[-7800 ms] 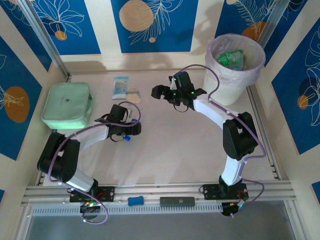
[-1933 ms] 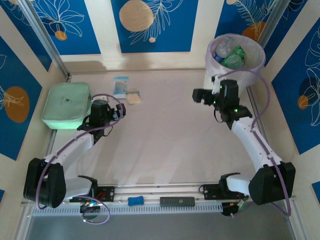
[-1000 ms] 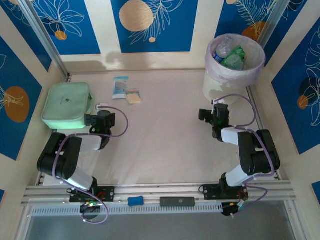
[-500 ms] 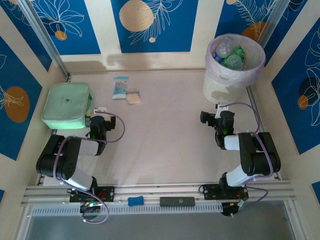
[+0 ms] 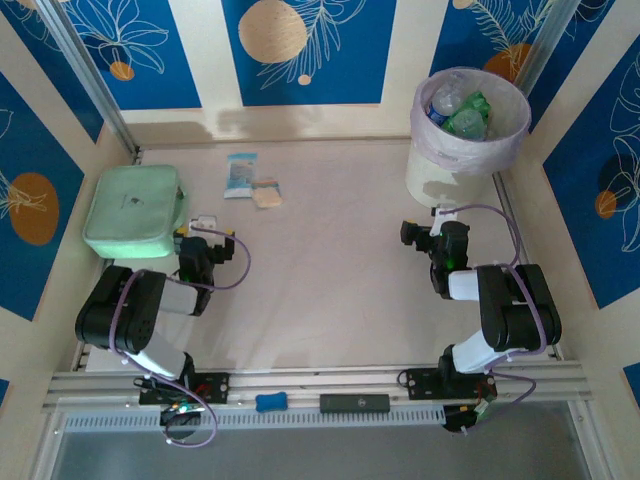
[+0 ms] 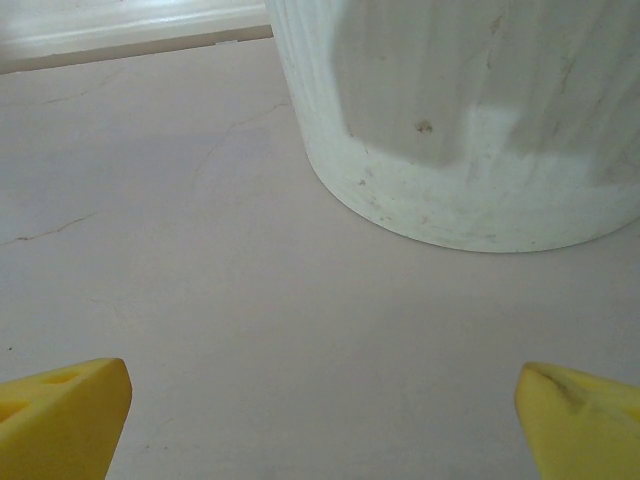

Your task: Put the plastic bottles in the bin

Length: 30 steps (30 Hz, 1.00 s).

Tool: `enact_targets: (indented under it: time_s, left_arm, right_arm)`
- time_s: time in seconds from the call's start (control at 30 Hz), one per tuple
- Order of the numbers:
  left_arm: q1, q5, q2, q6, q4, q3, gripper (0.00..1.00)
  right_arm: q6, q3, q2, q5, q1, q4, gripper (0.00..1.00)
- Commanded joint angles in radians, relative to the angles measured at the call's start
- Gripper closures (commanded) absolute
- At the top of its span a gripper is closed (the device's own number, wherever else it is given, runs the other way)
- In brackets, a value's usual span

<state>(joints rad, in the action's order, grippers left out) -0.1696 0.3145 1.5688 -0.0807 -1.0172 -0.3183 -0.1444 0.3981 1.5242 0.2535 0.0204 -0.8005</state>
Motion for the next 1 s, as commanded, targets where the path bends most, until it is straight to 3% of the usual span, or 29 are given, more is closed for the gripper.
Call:
enact_targets:
  time_s: [0.0, 0.97]
  left_arm:
    - [0.013, -0.020, 0.010, 0.004, -0.048, -0.008, 0.00]
    - [0.020, -0.021, 0.010, 0.013, -0.023, -0.019, 0.00]
  right_arm:
    - [0.015, 0.002, -0.001, -0.013, 0.007, -0.034, 0.01]
    - [0.017, 0.002, -0.001, -0.006, 0.012, -0.039, 0.01]
